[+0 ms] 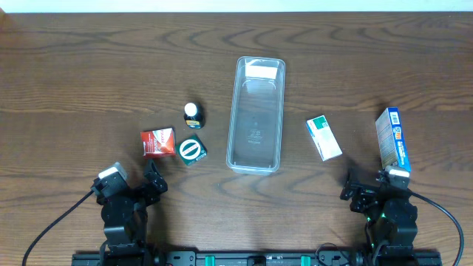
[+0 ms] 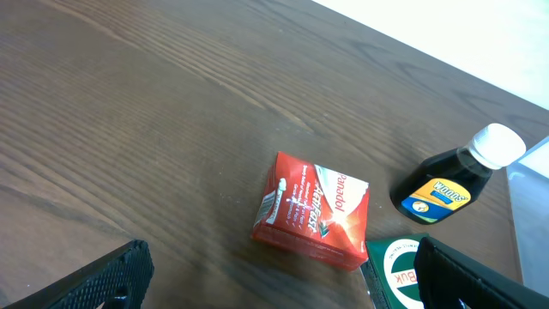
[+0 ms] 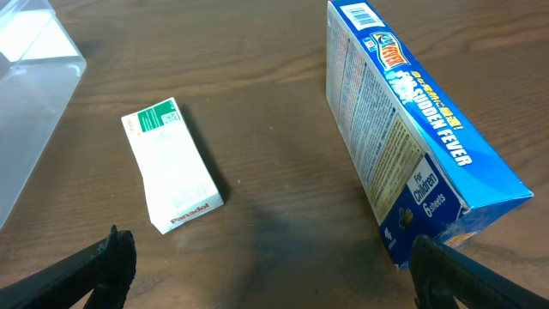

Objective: Pack container

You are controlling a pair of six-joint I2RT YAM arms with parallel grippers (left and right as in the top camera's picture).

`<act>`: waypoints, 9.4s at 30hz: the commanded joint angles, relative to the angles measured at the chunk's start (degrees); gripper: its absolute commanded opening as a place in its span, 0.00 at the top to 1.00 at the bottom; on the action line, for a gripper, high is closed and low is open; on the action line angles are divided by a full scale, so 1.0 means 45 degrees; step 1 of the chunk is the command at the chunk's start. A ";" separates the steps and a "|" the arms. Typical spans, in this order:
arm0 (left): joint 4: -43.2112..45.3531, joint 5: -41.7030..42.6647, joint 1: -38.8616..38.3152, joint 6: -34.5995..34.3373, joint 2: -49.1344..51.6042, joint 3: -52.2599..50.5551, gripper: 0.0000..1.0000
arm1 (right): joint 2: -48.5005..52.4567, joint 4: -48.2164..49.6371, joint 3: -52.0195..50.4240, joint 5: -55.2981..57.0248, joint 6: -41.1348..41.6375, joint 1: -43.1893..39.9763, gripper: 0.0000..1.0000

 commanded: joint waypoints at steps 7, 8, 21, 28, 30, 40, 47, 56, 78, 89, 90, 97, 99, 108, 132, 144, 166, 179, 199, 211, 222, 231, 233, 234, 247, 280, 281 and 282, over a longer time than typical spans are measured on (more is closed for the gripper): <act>0.0005 -0.0015 -0.0044 0.0117 -0.0073 -0.0257 0.02 | -0.0073 -0.0010 -0.0029 0.0063 -0.0175 -0.0034 0.01; 0.0005 -0.0015 -0.0044 0.0117 -0.0073 -0.0257 0.02 | -0.0073 -0.0010 -0.0029 0.0063 -0.0175 -0.0034 0.01; 0.0005 -0.0015 -0.0044 0.0117 -0.0073 -0.0257 0.02 | -0.0073 -0.0010 -0.0029 0.0063 -0.0175 -0.0034 0.01; 0.0005 -0.0015 -0.0044 0.0117 -0.0073 -0.0257 0.02 | -0.0073 -0.0010 -0.0029 0.0063 -0.0175 -0.0034 0.01; 0.0005 -0.0015 -0.0044 0.0117 -0.0073 -0.0257 0.02 | -0.0073 -0.0010 -0.0029 0.0063 -0.0175 -0.0034 0.01; 0.0005 -0.0015 -0.0044 0.0117 -0.0073 -0.0257 0.02 | -0.0073 0.0869 0.0092 -0.1365 0.1569 -0.0034 0.01; 0.0010 -0.0015 -0.0044 0.0117 -0.0073 -0.0257 0.02 | 0.1243 0.1559 0.2798 -0.1821 0.1273 -0.0039 0.01; 0.0005 -0.0015 -0.0044 0.0117 -0.0073 -0.0257 0.02 | 0.9083 -0.1608 1.0074 -0.0612 -0.0121 -0.0049 0.01; 0.0005 -0.0015 -0.0044 0.0117 -0.0073 -0.0257 0.02 | 1.9181 -0.5557 1.5076 0.0000 -0.1622 -0.2909 0.02; 0.0005 -0.0015 -0.0044 0.0117 -0.0073 -0.0257 0.02 | 2.0876 -0.5163 1.4858 -0.0029 -0.1894 -0.2929 0.18; 0.0005 -0.0015 -0.0044 0.0117 -0.0073 -0.0257 0.02 | 2.1085 -0.5183 1.4853 -0.0034 -0.1894 -0.2929 0.20; 0.0005 -0.0015 -0.0044 0.0117 -0.0073 -0.0257 0.02 | 2.2328 -0.5299 1.4843 -0.0029 -0.1889 -0.2963 0.33; 0.0005 -0.0015 -0.0044 0.0117 -0.0073 -0.0257 0.02 | 2.2634 -0.5314 1.4834 -0.0024 -0.1865 -0.3011 0.42; 0.0005 -0.0015 -0.0044 0.0117 -0.0073 -0.0257 0.02 | 2.3042 -0.5566 1.4838 -0.0024 -0.1511 -0.3546 0.74; 0.0005 -0.0015 -0.0044 0.0117 -0.0073 -0.0257 0.02 | 1.6781 -0.5221 1.6553 -0.0311 0.0597 0.3181 0.99; 0.0005 -0.0015 -0.0044 0.0117 -0.0073 -0.0257 0.02 | 1.8938 -0.0835 1.6704 0.0063 0.3371 0.6717 0.99; 0.0005 -0.0015 -0.0044 0.0117 -0.0073 -0.0257 0.02 | 2.3299 0.0223 1.6704 0.0937 0.5455 0.6679 0.99; 0.0005 -0.0015 -0.0044 0.0112 -0.0073 -0.0257 0.02 | 2.3397 -0.0398 1.6708 0.1273 0.5357 0.6679 0.66; 0.0005 -0.0015 -0.0044 0.0117 -0.0073 -0.0257 0.02 | 2.3406 -0.0563 1.6791 0.1321 0.4872 0.6523 0.99; 0.0005 -0.0015 -0.0044 0.0117 -0.0073 -0.0257 0.02 | 2.4674 0.0321 1.6772 0.0777 0.4566 0.6445 0.99; 0.0005 -0.0015 -0.0044 0.0117 -0.0073 -0.0257 0.02 | 2.4664 0.2215 1.6796 -0.0117 0.1326 0.6533 0.99; 0.0005 -0.0015 -0.0044 0.0117 -0.0073 -0.0257 0.02 | 2.0954 0.0627 1.6796 0.0121 0.0918 0.6169 0.91; 0.0005 -0.0015 -0.0044 0.0117 -0.0073 -0.0257 0.02 | 2.0128 -0.0457 1.6796 0.0442 0.0923 0.5770 0.83; 0.0005 -0.0015 -0.0044 0.0117 -0.0073 -0.0257 0.02 | 1.9870 -0.1001 1.6791 0.0602 0.0928 0.5547 0.77; 0.0005 -0.0015 -0.0044 0.0117 -0.0073 -0.0257 0.02 | 2.1138 -0.4289 1.5062 -0.1336 -0.0126 0.1885 0.27; 0.0005 -0.0015 -0.0044 0.0117 -0.0073 -0.0257 0.02 | 2.2469 -0.2312 1.2900 -0.2021 -0.0801 0.1715 0.63; 0.0005 -0.0015 -0.0044 0.0117 -0.0073 -0.0257 0.02 | 2.2134 -0.2637 1.3216 -0.2025 -0.0515 0.1758 0.66; 0.0005 -0.0015 -0.0044 0.0117 -0.0073 -0.0257 0.02 | 2.1808 -0.2953 1.3517 -0.2030 -0.0209 0.1807 0.67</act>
